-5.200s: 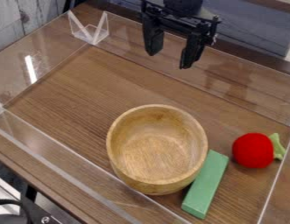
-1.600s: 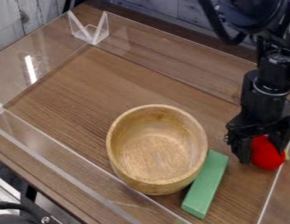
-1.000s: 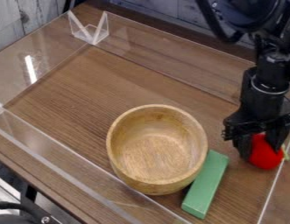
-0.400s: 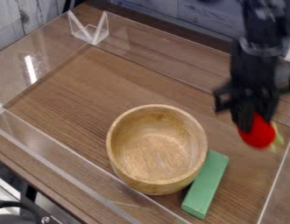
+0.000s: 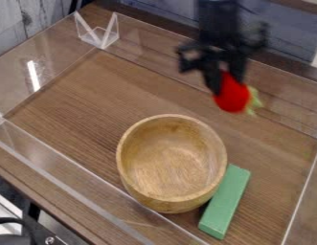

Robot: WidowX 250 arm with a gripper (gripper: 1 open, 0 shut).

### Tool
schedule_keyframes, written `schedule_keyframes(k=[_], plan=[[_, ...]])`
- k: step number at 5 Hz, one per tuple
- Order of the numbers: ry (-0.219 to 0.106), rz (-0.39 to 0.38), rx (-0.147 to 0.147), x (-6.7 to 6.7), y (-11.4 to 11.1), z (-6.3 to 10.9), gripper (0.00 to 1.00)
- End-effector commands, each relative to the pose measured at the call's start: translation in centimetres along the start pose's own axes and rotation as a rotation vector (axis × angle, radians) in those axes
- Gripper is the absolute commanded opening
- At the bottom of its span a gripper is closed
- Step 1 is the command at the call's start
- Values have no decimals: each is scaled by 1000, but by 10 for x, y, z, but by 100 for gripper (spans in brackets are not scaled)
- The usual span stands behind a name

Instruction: Move the red object to the left side of the table

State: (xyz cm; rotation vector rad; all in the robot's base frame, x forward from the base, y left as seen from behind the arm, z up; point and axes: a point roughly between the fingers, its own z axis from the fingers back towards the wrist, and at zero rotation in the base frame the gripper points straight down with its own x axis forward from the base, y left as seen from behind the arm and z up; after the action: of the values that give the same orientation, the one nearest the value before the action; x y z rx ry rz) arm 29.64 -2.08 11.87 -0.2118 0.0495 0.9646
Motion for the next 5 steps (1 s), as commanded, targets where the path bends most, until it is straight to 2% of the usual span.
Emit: schedule_keyframes(k=[1, 3, 4, 5], plan=[[-53, -48, -83, 38, 8, 34, 0], [-119, 89, -94, 86, 50, 38, 0], [-148, 88, -86, 105, 74, 28, 0], [-173, 97, -83, 118, 90, 13, 0]])
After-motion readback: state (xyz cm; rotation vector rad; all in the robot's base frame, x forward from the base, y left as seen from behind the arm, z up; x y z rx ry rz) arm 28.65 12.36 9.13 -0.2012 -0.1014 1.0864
